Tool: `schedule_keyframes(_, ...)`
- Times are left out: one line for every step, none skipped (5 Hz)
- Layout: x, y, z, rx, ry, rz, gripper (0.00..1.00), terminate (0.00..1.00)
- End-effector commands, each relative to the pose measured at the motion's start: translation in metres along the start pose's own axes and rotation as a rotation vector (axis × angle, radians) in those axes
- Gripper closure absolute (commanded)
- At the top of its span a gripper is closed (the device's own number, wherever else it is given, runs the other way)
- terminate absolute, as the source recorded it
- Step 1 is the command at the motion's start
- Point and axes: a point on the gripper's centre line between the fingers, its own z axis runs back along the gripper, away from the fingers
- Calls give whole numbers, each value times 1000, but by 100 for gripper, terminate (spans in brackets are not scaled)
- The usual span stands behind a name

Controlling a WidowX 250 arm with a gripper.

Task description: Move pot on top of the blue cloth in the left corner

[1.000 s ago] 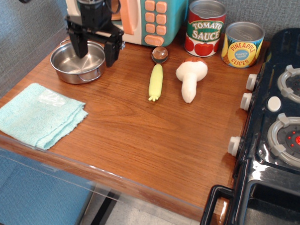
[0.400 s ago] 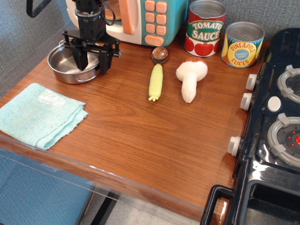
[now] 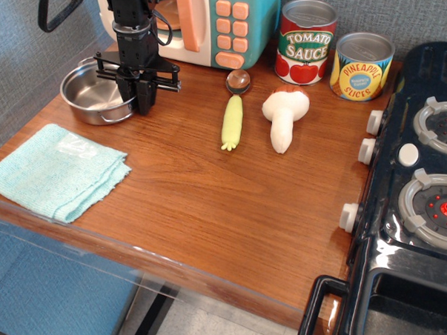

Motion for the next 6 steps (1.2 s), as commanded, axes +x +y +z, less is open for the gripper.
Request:
schedule_keyframes(6, 21, 82, 47, -229, -6, 100, 0)
schedule_keyframes(-23, 31, 100, 71, -265, -31, 100, 0)
schedule_keyframes(-65, 37, 95, 103, -230, -90, 100, 0)
schedule_keyframes(-100, 41, 89, 111, -206, -145, 100, 0)
schedule_keyframes(-120, 36, 76, 107, -153, -190, 100, 0)
schedule_keyframes(-128, 38, 59, 112, -92, -204, 100, 0)
